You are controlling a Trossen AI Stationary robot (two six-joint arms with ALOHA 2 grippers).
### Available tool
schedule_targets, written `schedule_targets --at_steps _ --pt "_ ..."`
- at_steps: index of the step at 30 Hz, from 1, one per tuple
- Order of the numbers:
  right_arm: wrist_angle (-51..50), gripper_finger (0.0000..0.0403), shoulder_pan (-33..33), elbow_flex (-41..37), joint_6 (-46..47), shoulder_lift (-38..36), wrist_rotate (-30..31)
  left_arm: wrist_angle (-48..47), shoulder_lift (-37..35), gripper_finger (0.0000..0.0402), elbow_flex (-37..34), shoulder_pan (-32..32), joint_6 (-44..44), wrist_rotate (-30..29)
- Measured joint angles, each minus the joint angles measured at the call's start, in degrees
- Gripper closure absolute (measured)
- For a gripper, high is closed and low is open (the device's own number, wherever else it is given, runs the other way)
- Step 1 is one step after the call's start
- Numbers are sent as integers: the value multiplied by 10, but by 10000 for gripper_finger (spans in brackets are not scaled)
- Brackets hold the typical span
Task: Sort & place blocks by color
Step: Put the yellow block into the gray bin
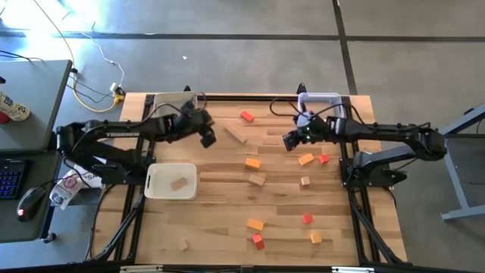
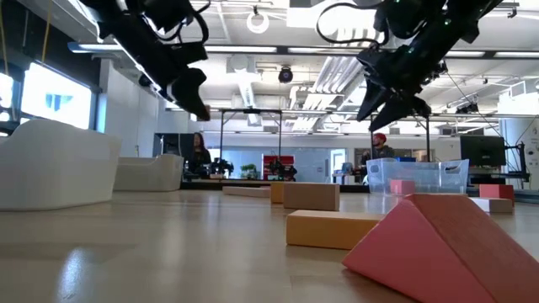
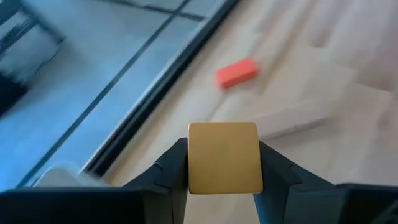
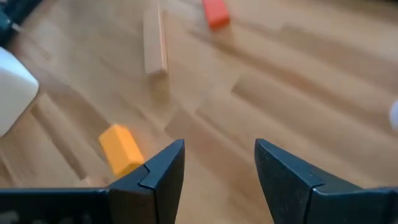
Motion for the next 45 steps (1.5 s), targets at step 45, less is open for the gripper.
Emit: schedule_targets --at_steps 45 --pt "-142 222 352 -1 304 21 59 -71 91 282 0 321 -143 81"
